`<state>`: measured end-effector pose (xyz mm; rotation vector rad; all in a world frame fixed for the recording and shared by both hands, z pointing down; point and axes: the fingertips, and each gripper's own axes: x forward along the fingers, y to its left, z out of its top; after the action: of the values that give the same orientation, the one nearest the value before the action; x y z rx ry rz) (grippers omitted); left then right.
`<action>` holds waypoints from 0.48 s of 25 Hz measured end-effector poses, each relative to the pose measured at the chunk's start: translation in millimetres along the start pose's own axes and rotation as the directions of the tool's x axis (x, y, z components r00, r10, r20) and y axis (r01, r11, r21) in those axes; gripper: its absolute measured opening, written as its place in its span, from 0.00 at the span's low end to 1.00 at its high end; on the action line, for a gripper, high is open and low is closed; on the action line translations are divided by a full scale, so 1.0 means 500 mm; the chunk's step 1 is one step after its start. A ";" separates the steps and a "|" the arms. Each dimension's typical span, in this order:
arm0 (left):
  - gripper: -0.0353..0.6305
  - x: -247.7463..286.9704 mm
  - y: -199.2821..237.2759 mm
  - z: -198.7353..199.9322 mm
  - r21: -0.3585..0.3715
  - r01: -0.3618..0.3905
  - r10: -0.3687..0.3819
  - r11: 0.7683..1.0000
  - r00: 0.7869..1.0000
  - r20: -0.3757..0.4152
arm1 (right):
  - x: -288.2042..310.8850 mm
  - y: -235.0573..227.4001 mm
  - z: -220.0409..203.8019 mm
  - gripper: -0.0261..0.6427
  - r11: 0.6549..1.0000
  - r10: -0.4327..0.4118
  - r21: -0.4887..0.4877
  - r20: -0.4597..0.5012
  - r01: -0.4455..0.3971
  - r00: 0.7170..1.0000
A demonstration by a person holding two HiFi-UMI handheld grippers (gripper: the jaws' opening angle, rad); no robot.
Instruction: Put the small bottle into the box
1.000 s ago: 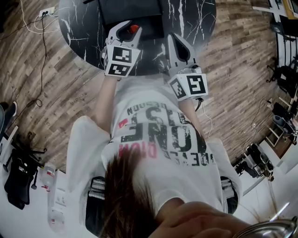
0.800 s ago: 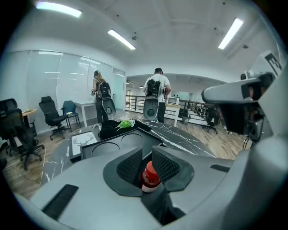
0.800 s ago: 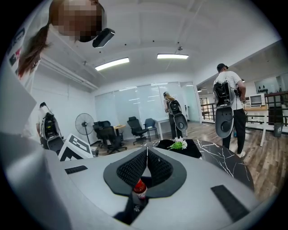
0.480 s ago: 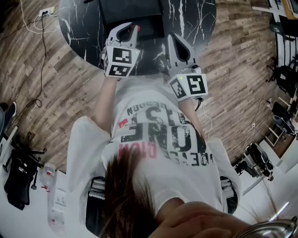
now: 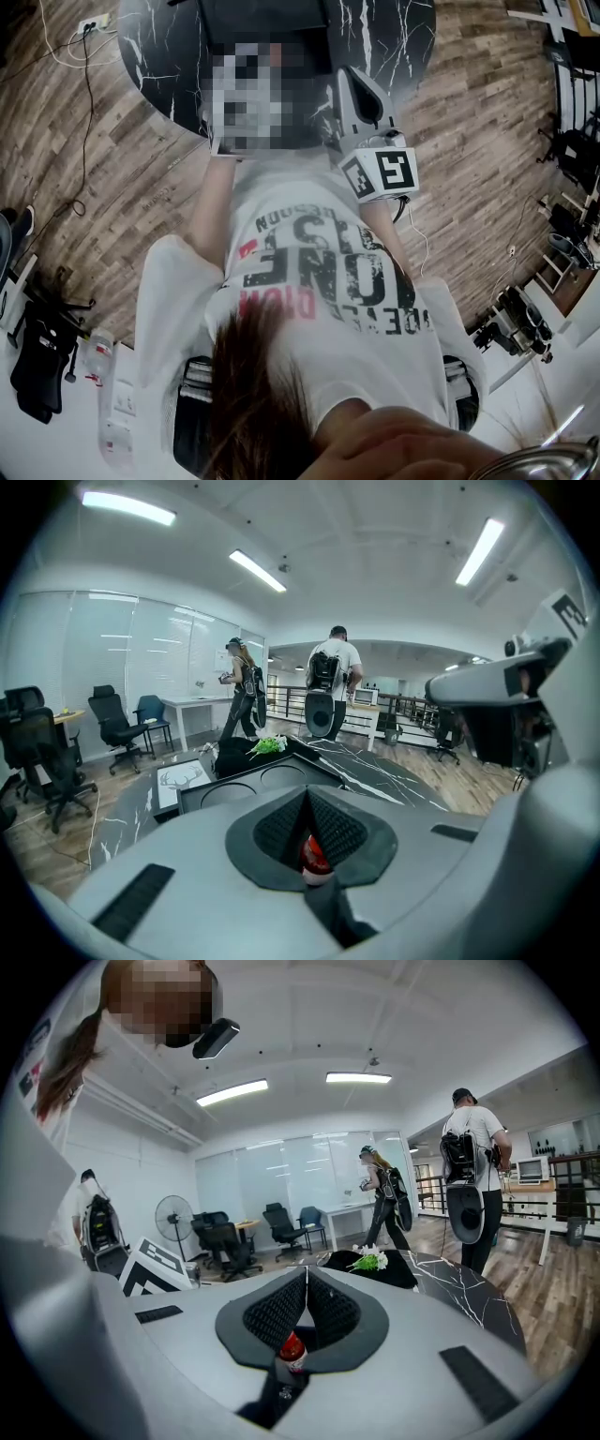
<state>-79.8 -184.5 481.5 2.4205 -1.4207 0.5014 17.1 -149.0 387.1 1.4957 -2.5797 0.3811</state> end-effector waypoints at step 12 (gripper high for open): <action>0.06 -0.006 -0.005 0.038 0.000 -0.032 0.032 0.999 0.999 0.044 | -0.013 -0.018 0.005 0.04 1.000 0.008 0.003 0.012 -0.008 1.000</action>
<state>-76.1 -189.0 463.1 2.4275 -1.4798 0.4589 28.2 -148.8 384.3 1.4937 -2.5965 0.3785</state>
